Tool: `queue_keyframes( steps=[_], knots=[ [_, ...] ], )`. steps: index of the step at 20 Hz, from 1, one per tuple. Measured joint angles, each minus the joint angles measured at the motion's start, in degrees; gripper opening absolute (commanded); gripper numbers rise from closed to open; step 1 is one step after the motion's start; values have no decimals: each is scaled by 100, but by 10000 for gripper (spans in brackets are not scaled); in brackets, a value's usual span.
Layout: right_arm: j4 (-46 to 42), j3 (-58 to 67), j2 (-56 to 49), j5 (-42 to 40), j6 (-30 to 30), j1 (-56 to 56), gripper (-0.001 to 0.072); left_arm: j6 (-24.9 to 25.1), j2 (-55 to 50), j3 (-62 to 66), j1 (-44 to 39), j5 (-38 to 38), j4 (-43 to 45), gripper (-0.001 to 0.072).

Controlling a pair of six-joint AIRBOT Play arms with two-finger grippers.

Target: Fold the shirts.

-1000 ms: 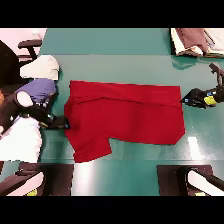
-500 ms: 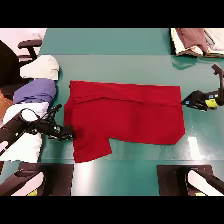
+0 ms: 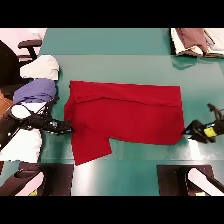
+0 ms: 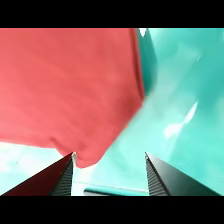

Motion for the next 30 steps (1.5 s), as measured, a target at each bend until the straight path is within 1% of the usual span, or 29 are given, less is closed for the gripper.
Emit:
queue_keyframes(
  steps=[1, 2, 3, 4, 5, 7, 9, 12, 15, 17, 19, 21, 23, 26, 30],
  knots=[
    [142, -155, -66, -92, -42, -4, 423, 0, 13, 13, 0, -9, -4, 25],
    [243, -269, -140, -186, -72, 42, 334, 2, 22, 22, 0, -9, -4, 24],
    [317, -332, -210, -273, -105, 138, 197, 4, 28, 26, 2, -33, -2, 24],
    [385, -356, -275, -339, -144, 271, 39, 9, 33, 31, 0, -83, 9, 23],
    [409, -350, -328, -393, -179, 424, 15, 11, 42, 35, 0, -151, 39, 22],
    [365, -262, -326, -415, -240, 730, 15, 15, 138, 37, 2, -334, 164, 21],
    [33, -151, -98, -267, -227, 986, 15, -7, 468, 37, 0, -573, 367, 22],
    [-612, 24, 568, 221, -50, 1182, 14, -267, 1163, 74, -2, -1056, 693, 22],
    [-1001, 369, 1167, 562, 160, 1257, 14, -463, 1528, 273, -2, -1434, 822, 22],
    [-1150, 726, 1274, 660, 264, 1366, 14, -531, 1633, 442, -2, -1405, 881, 22],
    [-1235, 1141, 1060, 601, 310, 1598, 14, -535, 1635, 623, -4, -1032, 907, 22],
    [-1279, 1613, 621, 435, 369, 1860, 14, -431, 1390, 852, -4, -581, 951, 23],
    [-1318, 2144, 44, 289, 402, 2096, 14, -275, 881, 1141, -7, -223, 979, 24],
    [-1335, 2938, -879, 155, 426, 2304, 14, 11, -284, 1735, -4, 310, 955, 24],
    [-1357, 3803, -1886, 46, 439, 2382, 15, 481, -1974, 2684, -4, 791, 557, 25]
  ],
)
